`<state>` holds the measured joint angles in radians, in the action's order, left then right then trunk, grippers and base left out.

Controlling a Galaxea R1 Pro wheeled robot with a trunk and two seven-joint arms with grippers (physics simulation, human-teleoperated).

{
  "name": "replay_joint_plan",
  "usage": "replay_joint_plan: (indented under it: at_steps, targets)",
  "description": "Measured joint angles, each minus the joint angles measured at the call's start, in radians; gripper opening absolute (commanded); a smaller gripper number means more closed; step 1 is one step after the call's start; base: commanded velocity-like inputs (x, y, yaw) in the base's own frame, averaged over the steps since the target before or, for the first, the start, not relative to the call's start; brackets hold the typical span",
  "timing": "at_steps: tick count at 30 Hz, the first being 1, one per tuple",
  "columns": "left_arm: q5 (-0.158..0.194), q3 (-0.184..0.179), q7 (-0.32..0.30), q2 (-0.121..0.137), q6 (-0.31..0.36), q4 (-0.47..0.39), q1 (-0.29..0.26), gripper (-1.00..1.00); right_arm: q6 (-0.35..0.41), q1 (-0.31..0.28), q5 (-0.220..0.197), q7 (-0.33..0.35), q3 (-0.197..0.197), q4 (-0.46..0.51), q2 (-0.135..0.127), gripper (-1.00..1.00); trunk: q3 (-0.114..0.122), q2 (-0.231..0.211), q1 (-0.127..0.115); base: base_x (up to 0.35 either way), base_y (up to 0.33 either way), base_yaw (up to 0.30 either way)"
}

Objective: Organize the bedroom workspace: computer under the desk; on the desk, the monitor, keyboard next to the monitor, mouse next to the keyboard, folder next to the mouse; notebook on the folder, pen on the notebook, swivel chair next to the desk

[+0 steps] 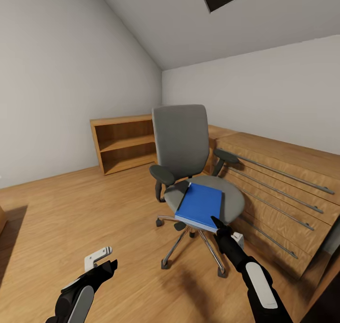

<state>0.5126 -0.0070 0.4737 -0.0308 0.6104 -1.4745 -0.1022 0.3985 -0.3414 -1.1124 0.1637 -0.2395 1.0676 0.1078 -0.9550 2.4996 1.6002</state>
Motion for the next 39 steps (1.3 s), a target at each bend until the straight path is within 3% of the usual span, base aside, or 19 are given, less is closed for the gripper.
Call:
replay_joint_plan:
  at_steps: [13, 14, 34, 39]
  targets:
    - [0.000, 0.000, 0.000, 0.000, 0.000, 0.000, 0.000, 1.00, 0.000, 0.000, 0.000, -0.001, 0.000, -0.002, 0.000, 1.00, 0.000, 0.000, 0.000, 0.000, 0.000, 0.000]
    - [0.000, 0.000, 0.000, 0.000, 0.000, 0.000, 0.000, 1.00, 0.000, 0.000, 0.000, -0.001, 0.000, -0.002, 0.000, -1.00, 0.000, 0.000, 0.000, 0.000, 0.000, 0.000]
    - [0.000, -0.001, 0.000, 0.000, 0.000, -0.001, 0.000, 1.00, 0.000, 0.000, -0.001, -0.007, 0.000, 0.000, 0.000, -1.00, 0.000, 0.000, 0.000, 0.000, 0.000, 0.000]
    - [0.000, 0.000, 0.000, 0.000, 0.000, 0.000, 0.000, 1.00, 0.000, 0.000, -0.001, -0.007, 0.000, 0.001, 0.000, -1.00, 0.016, -0.035, -0.019, 0.000, 0.000, 0.000]
